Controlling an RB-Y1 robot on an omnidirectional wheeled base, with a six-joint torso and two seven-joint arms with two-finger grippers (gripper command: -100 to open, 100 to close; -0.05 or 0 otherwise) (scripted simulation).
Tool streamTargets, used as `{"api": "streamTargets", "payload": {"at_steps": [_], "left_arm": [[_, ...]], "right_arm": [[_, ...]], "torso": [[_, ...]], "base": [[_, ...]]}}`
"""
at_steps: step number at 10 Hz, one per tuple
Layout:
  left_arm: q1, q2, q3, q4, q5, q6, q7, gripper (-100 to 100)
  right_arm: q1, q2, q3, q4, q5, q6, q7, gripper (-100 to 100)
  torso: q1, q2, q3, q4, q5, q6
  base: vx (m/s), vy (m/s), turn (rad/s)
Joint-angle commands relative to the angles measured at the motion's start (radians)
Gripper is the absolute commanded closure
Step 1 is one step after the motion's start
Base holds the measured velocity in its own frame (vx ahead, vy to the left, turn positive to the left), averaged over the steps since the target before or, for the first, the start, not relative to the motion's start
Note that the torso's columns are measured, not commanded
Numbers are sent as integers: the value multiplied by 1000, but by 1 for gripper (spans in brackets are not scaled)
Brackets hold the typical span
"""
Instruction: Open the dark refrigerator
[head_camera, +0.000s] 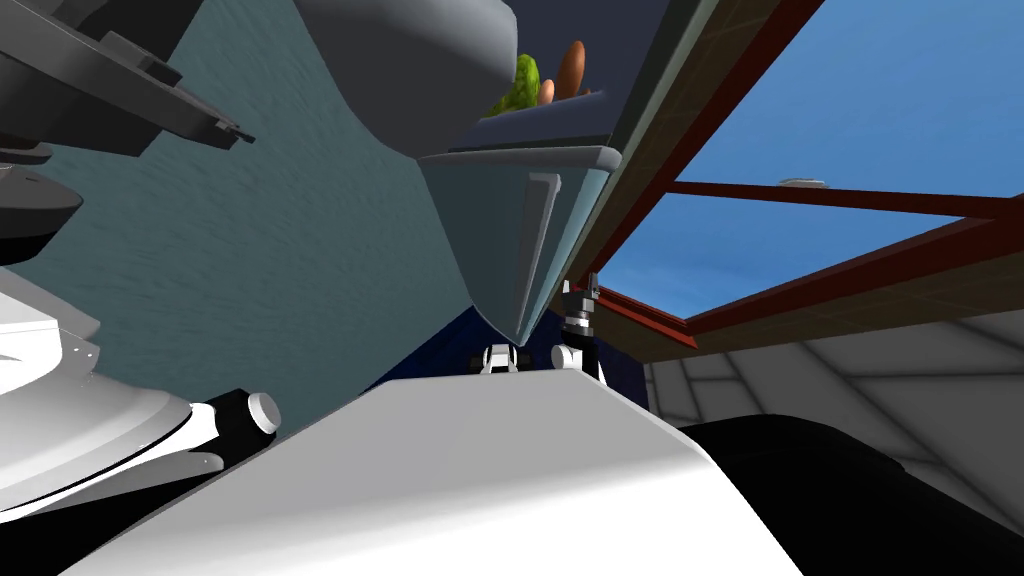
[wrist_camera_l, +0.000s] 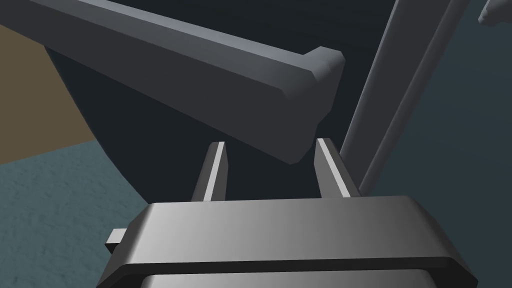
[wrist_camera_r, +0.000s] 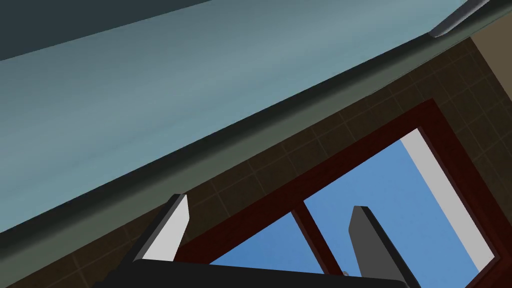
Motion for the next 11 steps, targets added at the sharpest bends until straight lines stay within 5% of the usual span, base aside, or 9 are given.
{"api": "streamTargets", "payload": {"at_steps": [1, 8, 10, 11], "left_arm": [[-28, -12, 9, -3, 47, -7, -3, 100], [-92, -45, 8, -26, 188, 16, -31, 100], [-82, -47, -2, -12, 184, 39, -43, 100], [-95, -54, -6, 26, 195, 69, -77, 100]], "right_arm": [[0, 0, 0, 0, 0, 0, 0, 0], [50, 8, -58, 23, -12, 3, 6, 0], [66, 10, -83, 18, -19, -10, 6, 0], [72, 10, -95, 20, -22, -11, 6, 0]], "torso": [[-6, -3, -3, -1, -3, 2], [8, -2, -1, 5, 1, -20], [8, -3, 0, 6, 2, -28], [3, -3, -1, 4, 0, -22]], "base": [[15, 370, -226], [-43, 328, -164], [-31, 156, -61], [-37, 140, -340]]}}
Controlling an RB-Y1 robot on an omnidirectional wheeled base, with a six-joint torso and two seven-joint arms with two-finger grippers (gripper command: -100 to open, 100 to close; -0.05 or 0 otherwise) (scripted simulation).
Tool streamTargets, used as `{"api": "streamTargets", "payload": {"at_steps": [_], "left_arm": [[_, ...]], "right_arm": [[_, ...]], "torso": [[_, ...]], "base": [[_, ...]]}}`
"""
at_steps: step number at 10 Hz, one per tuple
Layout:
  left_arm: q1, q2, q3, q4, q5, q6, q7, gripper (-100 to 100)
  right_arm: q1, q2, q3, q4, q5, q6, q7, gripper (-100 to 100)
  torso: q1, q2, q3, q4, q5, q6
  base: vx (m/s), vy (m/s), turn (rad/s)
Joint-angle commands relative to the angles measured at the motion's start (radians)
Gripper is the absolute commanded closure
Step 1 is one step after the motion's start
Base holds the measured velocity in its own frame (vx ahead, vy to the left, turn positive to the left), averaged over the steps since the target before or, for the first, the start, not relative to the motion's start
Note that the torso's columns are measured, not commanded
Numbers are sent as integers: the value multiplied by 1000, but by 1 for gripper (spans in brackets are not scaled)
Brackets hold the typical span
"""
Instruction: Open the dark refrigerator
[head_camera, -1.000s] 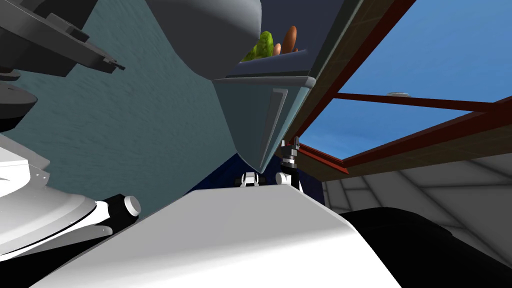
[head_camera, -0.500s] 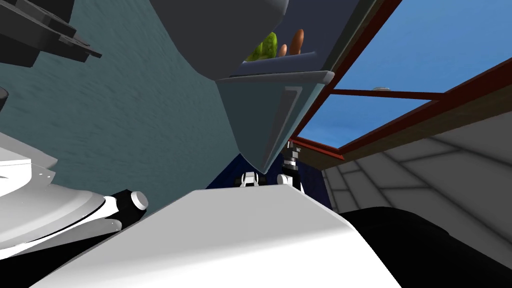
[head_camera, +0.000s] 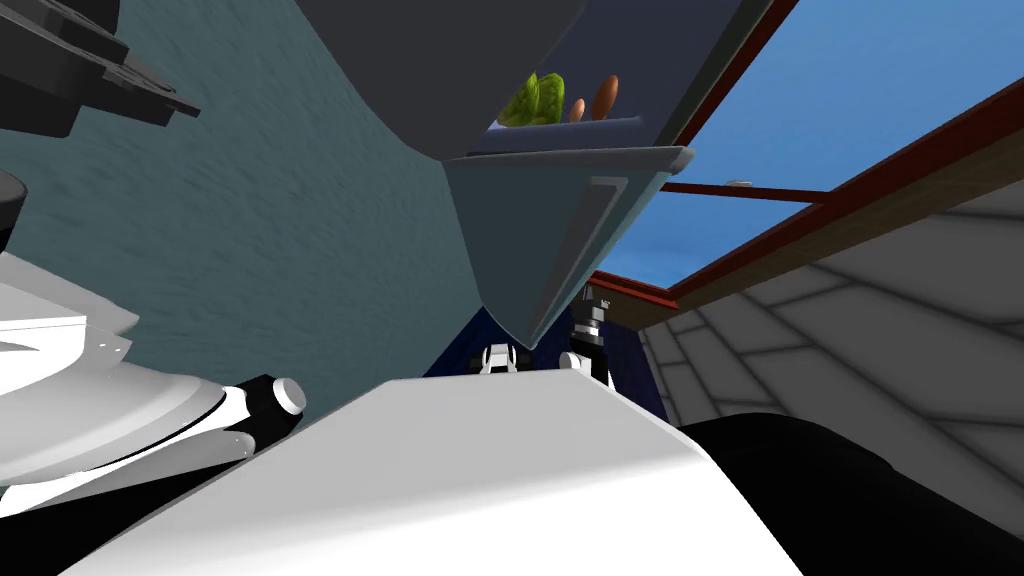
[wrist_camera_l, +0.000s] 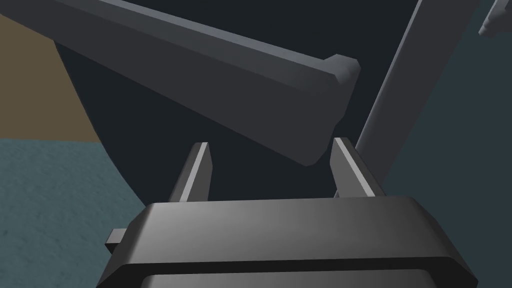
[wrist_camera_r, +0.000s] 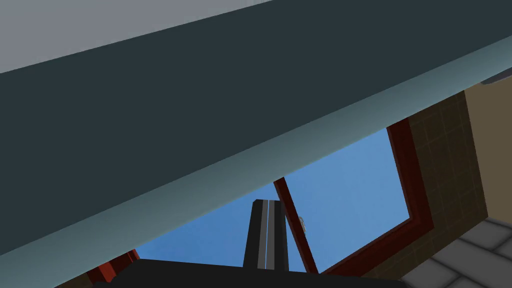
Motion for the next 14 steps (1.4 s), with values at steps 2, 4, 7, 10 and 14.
{"api": "streamTargets", "payload": {"at_steps": [2, 4, 7, 10, 14], "left_arm": [[-35, -16, 1, 71, 25, 49, -65, 100], [-69, -31, 1, 133, 50, 98, -131, 100], [-86, -39, 1, 177, 62, 122, -163, 100], [-121, -55, 2, 248, 87, 171, -229, 100], [-161, -29, -6, 314, 103, 208, -245, -100]], "right_arm": [[0, -1, -2, 0, 0, 0, 0, 0], [0, -1, -2, 0, 0, 0, 0, 0], [0, 0, -2, 0, 0, 0, 0, 0], [0, 0, -2, 0, 0, 0, 0, 0], [1, 0, -1, 0, 0, 0, 0, 0]], "torso": [[1, 1, -2, -6, 0, 22], [-11, -2, -4, -6, -4, 25], [-31, -5, -7, -7, -13, 28], [-17, -5, -7, -7, -9, 27], [-7, -3, -8, -4, -9, 19]], "base": [[-108, 288, -317], [-104, 356, -334], [-81, 197, -219], [-131, 230, -320], [-91, 134, -165]]}}
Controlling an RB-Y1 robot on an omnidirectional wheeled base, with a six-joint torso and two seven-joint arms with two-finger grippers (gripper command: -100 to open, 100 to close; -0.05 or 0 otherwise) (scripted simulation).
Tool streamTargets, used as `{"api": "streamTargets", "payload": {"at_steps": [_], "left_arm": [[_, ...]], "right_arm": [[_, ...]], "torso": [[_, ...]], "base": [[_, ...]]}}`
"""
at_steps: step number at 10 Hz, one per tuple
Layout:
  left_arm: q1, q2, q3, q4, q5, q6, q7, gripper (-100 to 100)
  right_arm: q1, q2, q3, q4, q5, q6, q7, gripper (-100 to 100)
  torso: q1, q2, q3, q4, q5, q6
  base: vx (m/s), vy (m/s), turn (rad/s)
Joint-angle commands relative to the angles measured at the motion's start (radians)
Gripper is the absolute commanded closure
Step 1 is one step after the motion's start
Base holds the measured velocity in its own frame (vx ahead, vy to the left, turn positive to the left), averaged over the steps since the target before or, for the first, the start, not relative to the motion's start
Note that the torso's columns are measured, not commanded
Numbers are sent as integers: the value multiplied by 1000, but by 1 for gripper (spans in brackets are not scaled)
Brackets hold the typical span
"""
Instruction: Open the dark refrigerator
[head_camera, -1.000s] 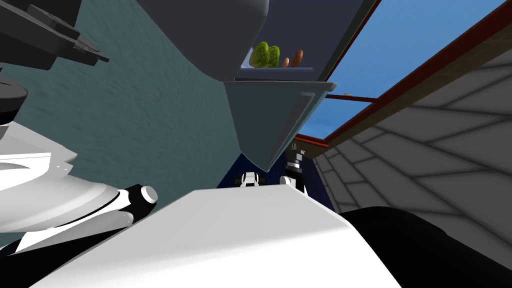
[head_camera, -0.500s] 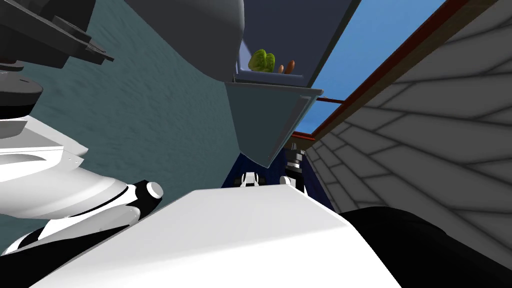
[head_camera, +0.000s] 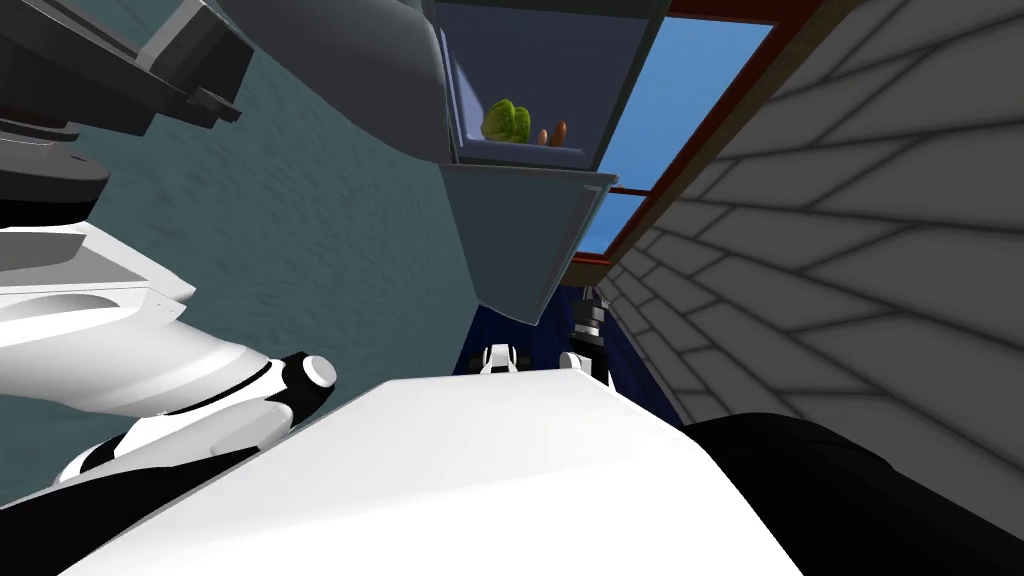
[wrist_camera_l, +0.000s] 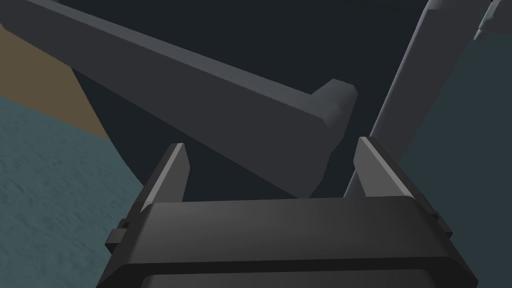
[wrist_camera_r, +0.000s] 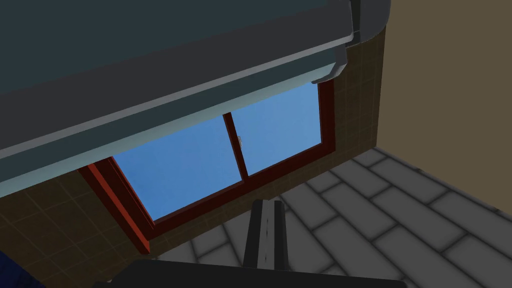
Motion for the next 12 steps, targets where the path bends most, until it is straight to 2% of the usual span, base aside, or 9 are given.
{"api": "streamTargets", "payload": {"at_steps": [1, 4, 6, 7, 10, 11, 12], "left_arm": [[-26, 50, 7, 25, -2, -15, 34, -100], [-60, 107, 9, 60, -3, -26, 70, -100], [-60, 107, 9, 60, -3, -26, 70, -100], [-71, 127, 10, 72, -3, -30, 82, -100], [-71, 127, 10, 72, -3, -30, 82, -100], [-83, 146, 10, 84, -3, -34, 95, -100], [-83, 146, 10, 84, -3, -34, 95, -100]], "right_arm": [[0, 0, 0, 0, 0, 0, 0, 0], [0, 0, 0, 0, 0, 0, 0, 0], [0, 0, 0, 0, 0, 0, 0, 0], [0, 0, 0, 0, 0, 0, 0, 0], [0, 0, 0, 0, 0, 0, 0, 0], [0, 0, 0, 0, 0, 0, 0, 0], [0, 0, 0, 0, 0, 0, 0, 0]], "torso": [[-4, -4, 2, -5, 3, 2], [-10, -3, -8, 0, -9, 8], [-11, -3, -10, 2, -12, 8], [-11, -2, -11, 3, -14, 8], [-12, 0, -17, 7, -22, 7], [-12, 1, -17, 7, -22, 7], [-12, 1, -19, 9, -25, 7]], "base": [[36, -66, 84], [0, -37, 4], [0, 0, 0], [1, -28, 3], [3, -12, 1], [-6, -14, 3], [-7, -11, 2]]}}
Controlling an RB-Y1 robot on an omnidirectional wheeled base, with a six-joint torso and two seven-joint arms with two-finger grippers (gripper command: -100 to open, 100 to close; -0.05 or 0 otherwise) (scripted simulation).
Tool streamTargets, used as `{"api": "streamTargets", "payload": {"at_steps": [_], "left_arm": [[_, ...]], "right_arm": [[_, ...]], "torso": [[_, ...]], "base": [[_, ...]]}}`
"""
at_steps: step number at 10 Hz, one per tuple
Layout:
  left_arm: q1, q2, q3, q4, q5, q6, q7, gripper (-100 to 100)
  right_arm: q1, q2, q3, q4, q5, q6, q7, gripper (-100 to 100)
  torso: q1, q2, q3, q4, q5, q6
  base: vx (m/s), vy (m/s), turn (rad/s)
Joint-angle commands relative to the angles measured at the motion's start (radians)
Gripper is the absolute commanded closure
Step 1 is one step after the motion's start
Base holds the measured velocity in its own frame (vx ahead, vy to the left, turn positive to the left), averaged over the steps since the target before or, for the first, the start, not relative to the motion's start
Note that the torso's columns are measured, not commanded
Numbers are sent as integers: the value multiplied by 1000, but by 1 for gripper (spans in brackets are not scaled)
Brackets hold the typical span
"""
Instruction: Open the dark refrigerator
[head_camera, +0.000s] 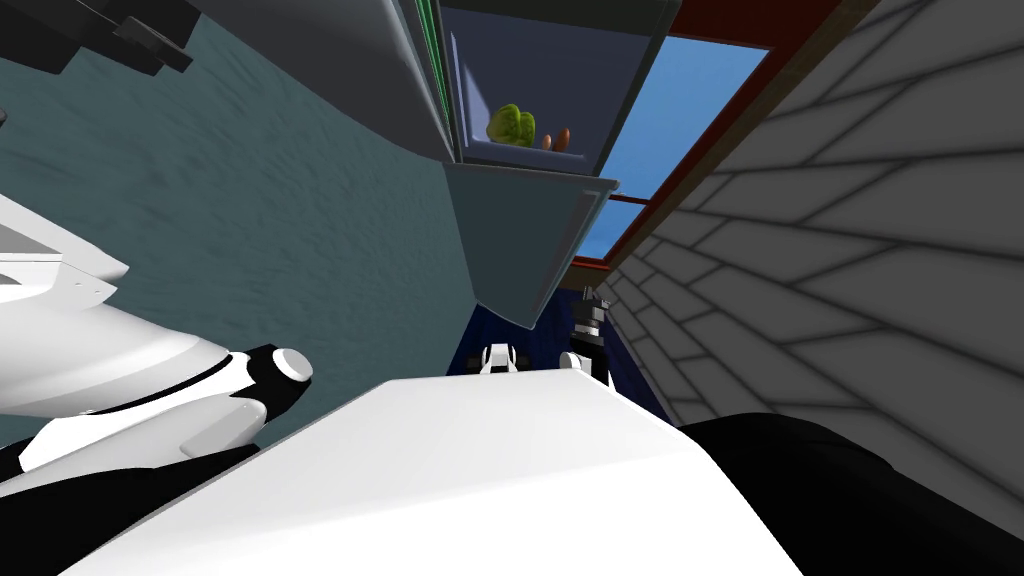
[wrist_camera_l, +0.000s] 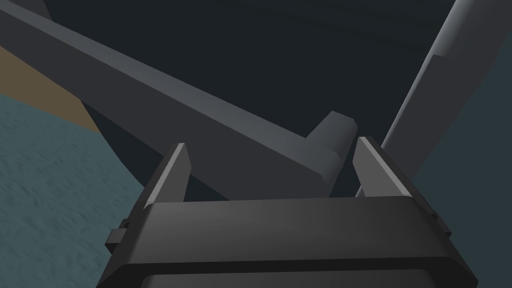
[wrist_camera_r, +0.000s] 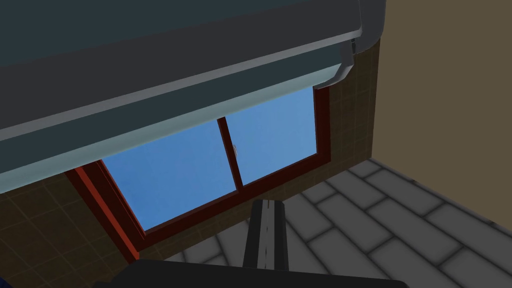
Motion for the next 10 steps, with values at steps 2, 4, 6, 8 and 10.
{"api": "streamTargets", "payload": {"at_steps": [2, 4, 6, 8, 10], "left_arm": [[-26, 23, 24, 25, 4, -29, 14, -100], [-26, 23, 24, 25, 4, -29, 14, -100], [-26, 23, 24, 25, 4, -29, 14, -100], [-26, 23, 24, 25, 4, -29, 14, -100], [-17, 38, -1, 70, -22, 1, -10, -100]], "right_arm": [[0, 0, 0, 0, 0, 0, 0, 0], [0, 0, 0, 0, 0, 0, 0, 0], [0, 0, 0, 0, 0, 0, 0, 0], [0, 0, 0, 0, 0, 0, 0, 0], [0, 0, 0, 0, 0, 0, 0, 0]], "torso": [[-1, 0, 2, 0, 2, 0], [0, -1, 1, 1, 1, -1], [-2, -1, 0, 1, -1, 0], [1, -1, 2, 1, 3, -1], [-3, -3, 5, -6, 6, 4]], "base": [[-2, 7, 6], [1, -4, -9], [0, -3, 6], [0, 7, -7], [-127, 7, -263]]}}
